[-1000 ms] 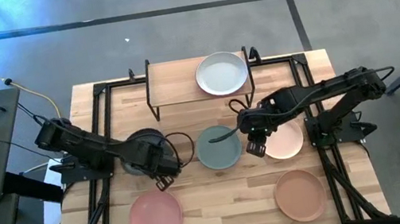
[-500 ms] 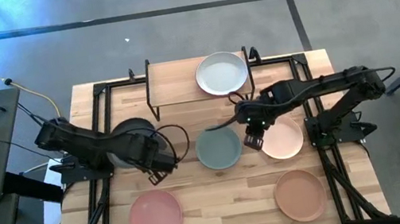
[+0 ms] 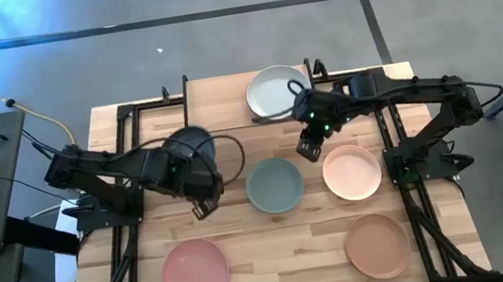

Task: Place and stack plates onto a shelf
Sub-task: Stack the black plate on top of the white plate on the shelf

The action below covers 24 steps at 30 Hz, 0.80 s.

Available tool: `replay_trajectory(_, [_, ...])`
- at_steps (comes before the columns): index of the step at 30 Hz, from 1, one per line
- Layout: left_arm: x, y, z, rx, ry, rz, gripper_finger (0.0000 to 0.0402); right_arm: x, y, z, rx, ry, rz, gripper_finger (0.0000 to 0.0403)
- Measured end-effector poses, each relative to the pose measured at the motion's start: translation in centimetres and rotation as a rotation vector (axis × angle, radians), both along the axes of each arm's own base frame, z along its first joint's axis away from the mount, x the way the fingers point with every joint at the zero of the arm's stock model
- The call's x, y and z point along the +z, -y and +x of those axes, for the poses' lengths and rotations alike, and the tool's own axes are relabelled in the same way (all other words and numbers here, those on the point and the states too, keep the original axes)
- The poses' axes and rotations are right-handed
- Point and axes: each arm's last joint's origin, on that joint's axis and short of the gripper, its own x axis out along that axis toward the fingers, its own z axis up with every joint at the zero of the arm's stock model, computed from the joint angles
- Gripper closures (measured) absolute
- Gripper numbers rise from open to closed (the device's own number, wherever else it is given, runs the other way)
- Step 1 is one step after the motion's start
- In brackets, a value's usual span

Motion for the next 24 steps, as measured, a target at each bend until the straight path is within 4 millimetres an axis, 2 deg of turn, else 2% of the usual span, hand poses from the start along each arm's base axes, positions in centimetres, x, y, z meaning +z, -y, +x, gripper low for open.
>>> replay_trajectory(13, [2.8, -6.2, 1.7, -0.189, 0.063, 0.234, 0.0401, 4.8, 4.5, -1.6, -0.199, 0.132, -0.131, 0.029])
replay_trajectory(24, [4.3, -10.6, 4.1, -0.46, 0.167, 0.463, 0.0401, 6.5, 8.8, -3.7, -0.416, 0.164, -0.222, 0.029])
